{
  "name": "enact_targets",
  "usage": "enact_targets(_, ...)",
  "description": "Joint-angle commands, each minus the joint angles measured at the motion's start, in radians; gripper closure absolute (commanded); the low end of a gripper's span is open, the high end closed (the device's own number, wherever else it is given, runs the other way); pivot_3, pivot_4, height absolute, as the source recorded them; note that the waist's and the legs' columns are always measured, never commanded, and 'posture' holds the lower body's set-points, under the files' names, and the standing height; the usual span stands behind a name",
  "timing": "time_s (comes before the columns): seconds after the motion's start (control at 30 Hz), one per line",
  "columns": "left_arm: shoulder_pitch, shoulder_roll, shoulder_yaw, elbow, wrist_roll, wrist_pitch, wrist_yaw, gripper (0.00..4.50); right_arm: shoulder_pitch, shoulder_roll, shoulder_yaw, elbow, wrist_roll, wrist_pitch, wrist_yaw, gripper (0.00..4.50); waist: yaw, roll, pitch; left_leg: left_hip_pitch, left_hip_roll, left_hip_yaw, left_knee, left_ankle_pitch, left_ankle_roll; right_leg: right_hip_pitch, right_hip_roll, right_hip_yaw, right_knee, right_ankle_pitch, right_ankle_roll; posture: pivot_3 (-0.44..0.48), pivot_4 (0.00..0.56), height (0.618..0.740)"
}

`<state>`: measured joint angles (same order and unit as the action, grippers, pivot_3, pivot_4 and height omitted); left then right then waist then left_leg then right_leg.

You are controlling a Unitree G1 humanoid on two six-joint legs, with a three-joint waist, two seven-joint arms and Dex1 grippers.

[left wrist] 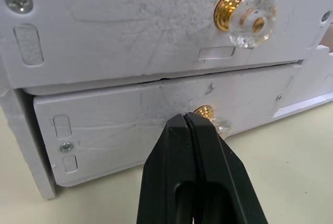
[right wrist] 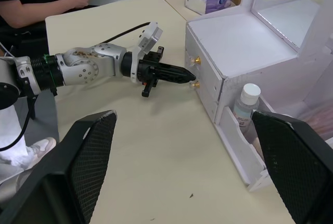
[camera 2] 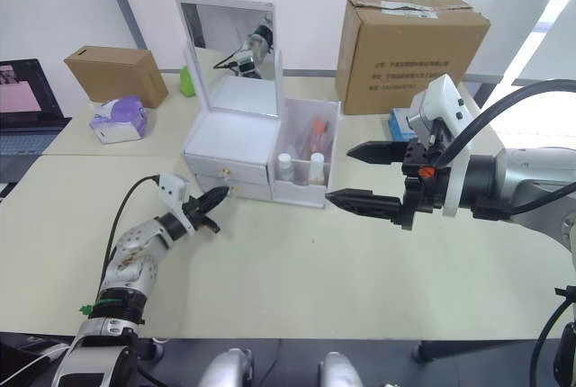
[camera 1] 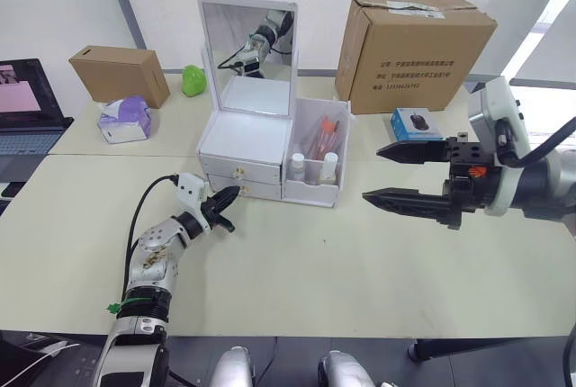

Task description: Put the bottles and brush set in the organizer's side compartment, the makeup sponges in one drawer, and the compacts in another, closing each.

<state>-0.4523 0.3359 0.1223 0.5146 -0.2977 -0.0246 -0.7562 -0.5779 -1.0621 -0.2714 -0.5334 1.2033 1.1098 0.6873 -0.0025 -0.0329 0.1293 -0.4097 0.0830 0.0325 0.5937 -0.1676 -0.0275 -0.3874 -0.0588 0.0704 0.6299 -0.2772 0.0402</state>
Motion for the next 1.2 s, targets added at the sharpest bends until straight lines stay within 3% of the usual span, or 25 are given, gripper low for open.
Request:
enact_targets(0.03, -0.040, -0.009, 0.009, 0.005, 0.000, -0.028, 0.010, 4.49, -0.004, -0.012, -0.043, -0.017, 0.019, -0.021, -0.004, 0.00, 0.002, 0.000, 0.000, 0.000, 0.000, 0.000, 0.000, 0.000, 0.000, 0.000, 0.000, 0.000, 0.000, 0.000, 0.000, 0.000, 0.150, 0.740)
enact_targets(0.3, -0.068, -0.019, 0.011, 0.025, 0.006, -0.033, 0.016, 4.49, 0.010, -0.024, -0.071, -0.019, 0.046, 0.002, -0.027, 0.00, 0.014, 0.000, 0.000, -0.004, 0.000, 0.000, 0.003, 0.000, 0.000, -0.001, 0.000, 0.000, 0.000, 0.001, 0.001, 0.000, 0.150, 0.740)
enact_targets(0.47, -0.004, 0.036, 0.048, -0.097, -0.060, 0.081, -0.017, 4.49, 0.115, -0.065, -0.166, -0.016, 0.082, 0.034, -0.059, 0.00, 0.011, 0.000, 0.000, -0.005, 0.000, -0.001, 0.003, 0.000, 0.000, -0.001, 0.000, -0.001, 0.000, 0.001, 0.000, 0.000, 0.150, 0.740)
enact_targets(0.57, 0.046, 0.112, 0.066, -0.201, -0.105, 0.154, -0.080, 3.81, 0.295, -0.093, -0.276, -0.061, -0.032, 0.020, -0.035, 0.00, 0.007, 0.000, 0.000, -0.004, 0.000, -0.002, 0.003, 0.000, 0.000, -0.001, 0.001, 0.000, 0.000, 0.001, 0.000, 0.000, 0.150, 0.740)
enact_targets(0.63, 0.059, 0.189, 0.065, -0.237, -0.093, 0.163, -0.130, 3.25, 0.441, -0.050, -0.377, -0.112, -0.108, -0.028, -0.014, 0.00, 0.007, 0.000, 0.000, -0.004, 0.000, -0.003, 0.003, 0.000, 0.000, 0.000, 0.001, -0.001, 0.000, 0.001, 0.000, 0.000, 0.150, 0.740)
enact_targets(0.77, 0.064, 0.290, 0.073, -0.265, -0.102, 0.180, -0.208, 2.07, 0.630, 0.083, -0.515, -0.175, -0.207, -0.148, 0.006, 0.00, 0.011, 0.000, 0.000, -0.003, -0.001, -0.004, 0.004, 0.000, 0.000, 0.000, 0.001, -0.001, 0.000, -0.003, 0.006, 0.000, 0.150, 0.740)
enact_targets(0.83, 0.075, 0.348, 0.082, -0.261, -0.113, 0.218, -0.257, 1.42, 0.743, 0.159, -0.549, -0.205, -0.349, -0.278, 0.024, 0.00, 0.013, 0.001, -0.001, -0.003, 0.000, -0.004, 0.004, 0.000, 0.000, 0.001, 0.001, -0.001, 0.000, -0.004, 0.008, 0.000, 0.150, 0.740)
enact_targets(0.97, 0.088, 0.435, 0.085, -0.136, -0.045, 0.178, -0.265, 0.17, 0.908, 0.345, -0.585, -0.161, -0.473, -0.467, 0.042, 0.00, 0.008, 0.000, -0.001, -0.002, 0.000, -0.004, 0.004, 0.000, 0.000, 0.001, 0.001, -0.001, -0.001, -0.005, 0.007, 0.000, 0.150, 0.740)
enact_targets(1.07, 0.081, 0.458, 0.082, -0.093, 0.020, 0.131, -0.194, 0.05, 0.941, 0.409, -0.560, -0.100, -0.510, -0.569, 0.077, 0.00, 0.002, 0.001, -0.001, -0.001, 0.000, -0.004, 0.003, 0.000, 0.000, 0.001, 0.001, -0.001, -0.001, -0.007, 0.003, 0.000, 0.150, 0.740)
enact_targets(1.2, 0.098, 0.464, 0.078, -0.124, 0.040, 0.088, -0.205, 0.05, 0.903, 0.429, -0.509, 0.007, -0.574, -0.691, 0.095, 0.00, -0.006, 0.000, -0.001, 0.000, 0.000, -0.003, 0.001, 0.000, -0.001, 0.001, 0.001, -0.001, -0.001, -0.008, -0.001, 0.000, 0.150, 0.740)
